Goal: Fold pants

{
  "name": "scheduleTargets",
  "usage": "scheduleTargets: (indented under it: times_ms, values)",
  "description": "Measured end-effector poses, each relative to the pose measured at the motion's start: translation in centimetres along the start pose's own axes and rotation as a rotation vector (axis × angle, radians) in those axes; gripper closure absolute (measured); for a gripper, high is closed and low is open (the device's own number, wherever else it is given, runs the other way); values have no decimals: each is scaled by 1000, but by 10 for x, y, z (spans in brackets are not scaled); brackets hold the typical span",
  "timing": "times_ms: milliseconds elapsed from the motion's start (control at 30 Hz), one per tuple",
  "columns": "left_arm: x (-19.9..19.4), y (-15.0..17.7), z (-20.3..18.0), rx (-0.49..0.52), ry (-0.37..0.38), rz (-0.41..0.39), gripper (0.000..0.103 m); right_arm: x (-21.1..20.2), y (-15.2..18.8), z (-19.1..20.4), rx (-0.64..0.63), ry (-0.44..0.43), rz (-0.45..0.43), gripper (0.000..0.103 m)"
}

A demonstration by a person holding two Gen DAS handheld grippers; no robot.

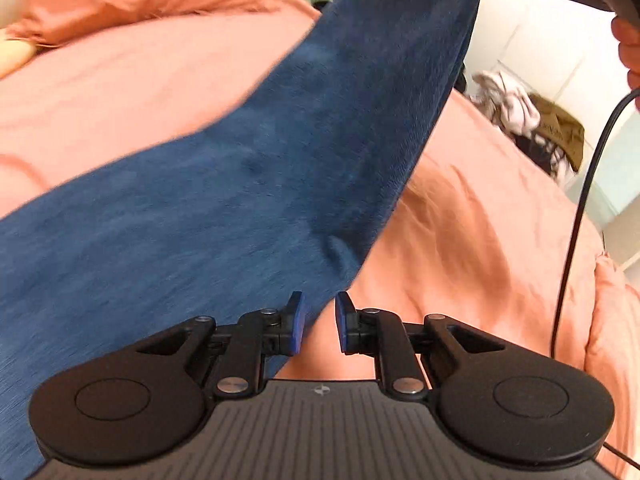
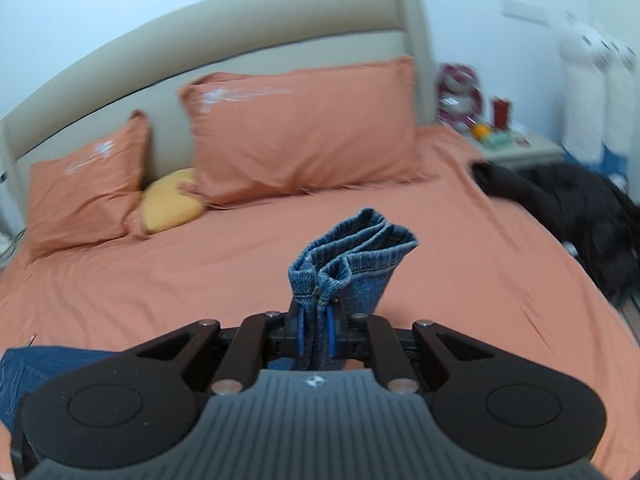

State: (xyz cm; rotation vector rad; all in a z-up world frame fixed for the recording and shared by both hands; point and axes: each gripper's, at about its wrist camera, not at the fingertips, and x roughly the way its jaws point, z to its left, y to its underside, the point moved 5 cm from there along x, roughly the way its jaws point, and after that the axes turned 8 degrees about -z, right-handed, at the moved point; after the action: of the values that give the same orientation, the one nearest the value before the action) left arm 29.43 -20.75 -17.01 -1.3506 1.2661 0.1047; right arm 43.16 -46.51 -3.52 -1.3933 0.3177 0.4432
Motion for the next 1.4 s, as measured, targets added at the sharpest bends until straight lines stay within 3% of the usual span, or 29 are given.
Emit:
scheduleTargets:
  times_ms: [200, 367, 500, 700, 767, 833, 933, 1000, 1067, 1133, 1233, 1267, 1400]
  values:
    - [-71, 13, 58, -78, -147, -61, 83, -1, -6, 106, -74, -88, 3, 97]
    - [-120, 33, 112, -205, -254, -122, 83, 18, 22, 188, -75, -176, 47, 97]
    - [-147, 52, 144, -315, -284, -159, 83, 43, 81, 244, -85, -239, 145, 98]
    - [-160, 77, 169, -413, -287, -178, 83, 80, 197, 309, -177, -284, 378, 98]
    - [-162, 80, 177, -446, -272, -186, 76, 87, 224, 313, -222, -268, 422, 97]
    - [-164, 81, 183, -480, -248, -195, 60, 94, 239, 315, -229, -249, 448, 95]
    - [-155, 74, 191, -508, -219, -195, 51, 97, 242, 317, -212, -262, 475, 82]
    - [-150, 69, 192, -513, -203, -192, 49, 100, 238, 317, -179, -298, 494, 67]
    - [-148, 68, 192, -505, -206, -195, 47, 100, 229, 317, -158, -327, 509, 65]
    - [-149, 69, 188, -484, -244, -191, 45, 95, 218, 316, -149, -346, 498, 65]
    - [-152, 72, 186, -422, -375, -167, 45, 91, 197, 305, -154, -314, 429, 66]
    - [-154, 74, 185, -404, -417, -166, 45, 95, 192, 301, -163, -276, 403, 67]
    - [-165, 88, 189, -378, -504, -145, 45, 124, 188, 279, -198, -91, 378, 87]
